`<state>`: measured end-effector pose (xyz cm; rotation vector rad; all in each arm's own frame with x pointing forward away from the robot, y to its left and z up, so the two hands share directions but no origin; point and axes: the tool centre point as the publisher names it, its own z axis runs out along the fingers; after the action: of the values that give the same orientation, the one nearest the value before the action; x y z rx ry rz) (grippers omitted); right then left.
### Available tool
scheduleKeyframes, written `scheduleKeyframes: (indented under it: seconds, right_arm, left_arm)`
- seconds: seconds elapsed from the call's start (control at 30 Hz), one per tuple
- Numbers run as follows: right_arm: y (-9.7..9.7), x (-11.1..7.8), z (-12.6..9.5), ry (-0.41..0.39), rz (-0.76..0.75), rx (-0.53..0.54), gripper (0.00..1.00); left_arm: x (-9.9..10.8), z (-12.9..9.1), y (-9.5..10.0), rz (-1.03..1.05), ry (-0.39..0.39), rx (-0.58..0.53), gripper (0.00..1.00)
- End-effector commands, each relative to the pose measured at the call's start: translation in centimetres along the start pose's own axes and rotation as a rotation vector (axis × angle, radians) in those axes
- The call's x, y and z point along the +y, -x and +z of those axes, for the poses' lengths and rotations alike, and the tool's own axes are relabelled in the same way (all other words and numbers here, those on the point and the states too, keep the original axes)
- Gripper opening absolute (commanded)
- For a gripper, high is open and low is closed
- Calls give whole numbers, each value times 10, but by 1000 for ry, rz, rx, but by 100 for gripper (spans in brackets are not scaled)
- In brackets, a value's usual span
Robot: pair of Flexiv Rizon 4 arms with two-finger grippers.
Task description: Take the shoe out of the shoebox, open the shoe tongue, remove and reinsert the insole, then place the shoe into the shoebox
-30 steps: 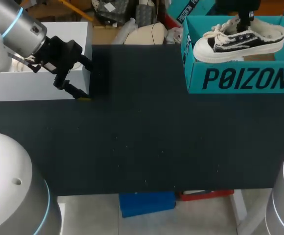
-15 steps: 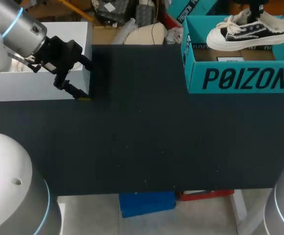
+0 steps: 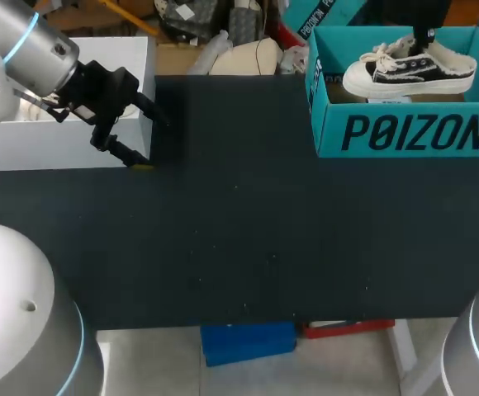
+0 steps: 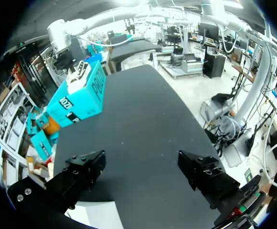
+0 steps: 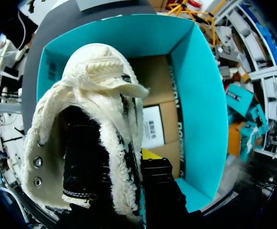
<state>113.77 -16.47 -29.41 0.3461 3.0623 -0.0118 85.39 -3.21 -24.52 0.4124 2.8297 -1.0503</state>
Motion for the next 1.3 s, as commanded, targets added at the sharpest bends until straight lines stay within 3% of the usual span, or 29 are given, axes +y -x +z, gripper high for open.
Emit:
scheduleKeyframes:
  seconds: [0.03, 0.43, 0.83, 0.87, 0.9, 0.93, 1.1, 1.3]
  right_arm:
    - [-1, 0, 33, 19, 15, -13, 0]
    - [-13, 6, 93, 55, 34, 0, 0]
    - [-12, 6, 110, 28, -42, 63, 0]
    - [-12, 6, 110, 33, -41, 62, 26]
    - [-13, 6, 110, 20, -38, 69, 80]
    - [-14, 5, 110, 19, -32, 67, 100]
    - [-17, -2, 88, 7, 14, 28, 100]
    - [-27, -4, 27, -11, 43, -60, 100]
  left_arm:
    - [0, 0, 0, -1, 5, 2, 100]
    - [0, 0, 0, -1, 5, 2, 100]
    - [0, 0, 0, -1, 5, 2, 100]
    - [0, 0, 0, -1, 5, 2, 100]
    - [0, 0, 0, -1, 5, 2, 100]
    - [0, 0, 0, -1, 5, 2, 100]
    - [0, 0, 0, -1, 5, 2, 100]
    - [0, 0, 0, -1, 5, 2, 100]
